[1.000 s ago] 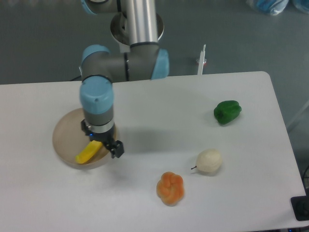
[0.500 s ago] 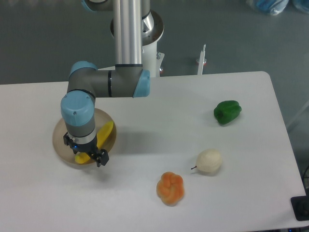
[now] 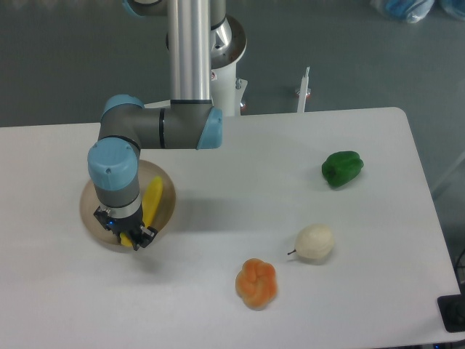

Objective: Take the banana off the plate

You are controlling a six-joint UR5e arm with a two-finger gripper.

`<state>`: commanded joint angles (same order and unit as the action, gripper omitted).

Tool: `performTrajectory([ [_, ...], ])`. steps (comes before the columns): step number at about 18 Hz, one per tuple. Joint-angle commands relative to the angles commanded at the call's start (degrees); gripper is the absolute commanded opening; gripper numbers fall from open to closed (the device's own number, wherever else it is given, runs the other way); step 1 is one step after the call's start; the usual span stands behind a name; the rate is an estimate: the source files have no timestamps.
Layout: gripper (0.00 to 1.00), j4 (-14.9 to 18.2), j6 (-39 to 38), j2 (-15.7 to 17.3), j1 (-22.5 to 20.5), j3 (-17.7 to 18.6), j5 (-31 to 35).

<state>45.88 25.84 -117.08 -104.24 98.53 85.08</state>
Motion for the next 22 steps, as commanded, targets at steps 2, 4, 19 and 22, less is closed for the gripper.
performTrajectory([
  [2, 0.0, 0.7, 0.27, 1.58, -0.27, -0.26, 0.0],
  [4, 0.0, 2.8, 0.62, 3.16, -1.14, -0.61, 0.0],
  [19, 0.0, 18.19, 24.42, 6.42, -22.75, -10.19, 1.14],
  [22, 0.0, 19.59, 33.2, 6.07, -25.4, -12.39, 3.51],
])
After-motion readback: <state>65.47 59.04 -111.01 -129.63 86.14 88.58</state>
